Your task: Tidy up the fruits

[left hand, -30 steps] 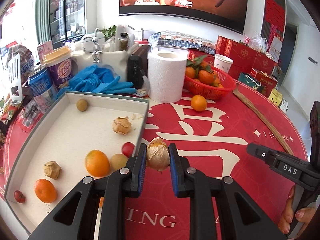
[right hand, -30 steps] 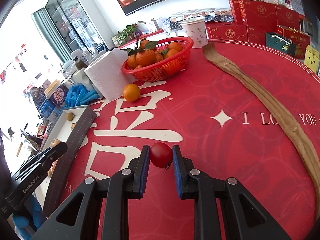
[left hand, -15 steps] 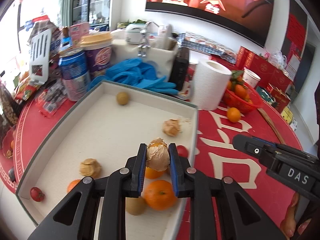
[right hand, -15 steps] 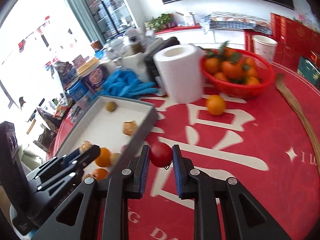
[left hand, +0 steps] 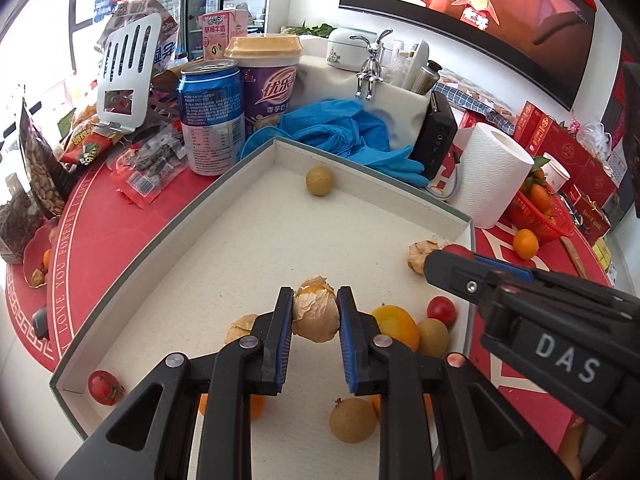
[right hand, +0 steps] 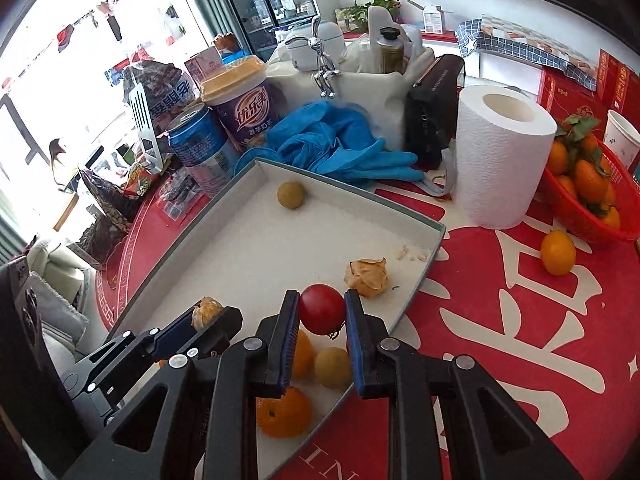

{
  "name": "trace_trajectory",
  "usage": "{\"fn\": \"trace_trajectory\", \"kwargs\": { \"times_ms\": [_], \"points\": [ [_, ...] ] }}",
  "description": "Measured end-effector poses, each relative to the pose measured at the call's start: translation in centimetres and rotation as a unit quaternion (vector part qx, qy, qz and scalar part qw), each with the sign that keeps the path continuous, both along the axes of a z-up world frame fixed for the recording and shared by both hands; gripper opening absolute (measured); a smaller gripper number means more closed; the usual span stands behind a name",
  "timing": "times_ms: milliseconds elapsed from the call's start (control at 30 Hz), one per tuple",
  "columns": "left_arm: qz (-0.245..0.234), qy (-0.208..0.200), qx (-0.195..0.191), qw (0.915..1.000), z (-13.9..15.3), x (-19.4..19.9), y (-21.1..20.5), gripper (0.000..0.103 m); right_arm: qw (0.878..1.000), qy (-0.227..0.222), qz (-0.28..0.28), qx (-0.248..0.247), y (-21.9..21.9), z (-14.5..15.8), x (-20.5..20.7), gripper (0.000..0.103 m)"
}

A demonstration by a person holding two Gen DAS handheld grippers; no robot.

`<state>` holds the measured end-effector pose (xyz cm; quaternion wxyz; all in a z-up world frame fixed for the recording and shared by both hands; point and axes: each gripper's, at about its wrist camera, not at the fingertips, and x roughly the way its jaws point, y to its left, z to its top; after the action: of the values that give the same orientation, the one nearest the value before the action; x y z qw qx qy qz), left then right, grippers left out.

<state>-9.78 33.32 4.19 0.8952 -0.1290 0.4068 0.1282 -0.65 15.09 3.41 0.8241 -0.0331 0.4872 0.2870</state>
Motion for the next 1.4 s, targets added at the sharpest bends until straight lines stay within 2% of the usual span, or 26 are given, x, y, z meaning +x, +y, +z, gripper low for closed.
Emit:
{"fn": "trace_trajectory", "kwargs": {
  "times_ms": [700,733,767,800,867,900,967,1000,1033,1100,1133,1167,1233,1333,1400],
  "points": [
    [0.009,0.020,0.001,0.9998,-0.3,0.4,0.3,0.026,0.998,-0.011,0.022,-0.051,1.8,-0.9,0.1,0.023],
    [0.007,0.024,-0.001,0.9997,-0.4,0.4,0.3,0.032,0.998,-0.011,0.024,-0.053,1.9,-0.9,0.1,0.023],
    [0.003,0.029,-0.003,0.9996,-0.5,0.5,0.2,0.044,0.998,-0.008,0.028,-0.056,2.1,-1.1,0.1,0.023],
    [0.002,0.029,-0.005,0.9996,-0.6,0.5,0.2,0.051,0.998,-0.003,0.032,-0.057,2.3,-1.3,0.1,0.023],
    [0.006,0.030,0.005,0.9995,-0.4,0.5,0.0,0.077,0.998,0.004,0.036,-0.056,2.5,-1.5,0.2,0.025],
    [0.010,0.027,0.012,0.9995,-0.2,0.4,-0.1,0.081,0.998,0.006,0.037,-0.054,2.6,-1.6,0.3,0.029],
    [0.025,0.025,0.026,0.9990,-0.1,0.2,-0.1,0.082,0.998,-0.001,0.031,-0.055,2.5,-1.3,0.3,0.067],
    [0.027,0.027,0.027,0.9989,-0.1,0.2,0.0,0.083,0.998,-0.011,0.028,-0.058,2.4,-1.0,0.3,0.073],
    [0.024,0.028,0.021,0.9991,-0.1,0.2,0.2,0.084,0.998,-0.016,0.030,-0.057,2.3,-0.7,0.3,0.077],
    [0.024,0.032,0.016,0.9991,-0.2,0.2,0.4,0.088,0.998,-0.021,0.039,-0.052,2.4,-0.1,0.2,0.077],
    [0.029,0.036,0.022,0.9987,-0.2,0.3,0.4,0.094,0.998,-0.025,0.039,-0.052,2.3,0.3,0.2,0.078],
    [0.035,0.041,0.029,0.9981,-0.1,0.3,0.4,0.102,0.997,-0.031,0.038,-0.051,2.3,0.7,0.2,0.083],
    [0.044,0.041,0.043,0.9972,0.2,0.2,0.4,0.103,0.998,-0.037,0.034,-0.048,2.1,1.4,0.2,0.103],
    [0.036,0.023,0.034,0.9985,0.4,-0.2,0.5,0.103,0.997,-0.040,0.035,-0.058,2.1,1.9,0.1,0.103],
    [0.034,0.027,0.024,0.9988,0.3,-0.2,0.6,0.103,0.996,-0.035,0.029,-0.083,2.2,1.9,0.1,0.103]
  ]
}}
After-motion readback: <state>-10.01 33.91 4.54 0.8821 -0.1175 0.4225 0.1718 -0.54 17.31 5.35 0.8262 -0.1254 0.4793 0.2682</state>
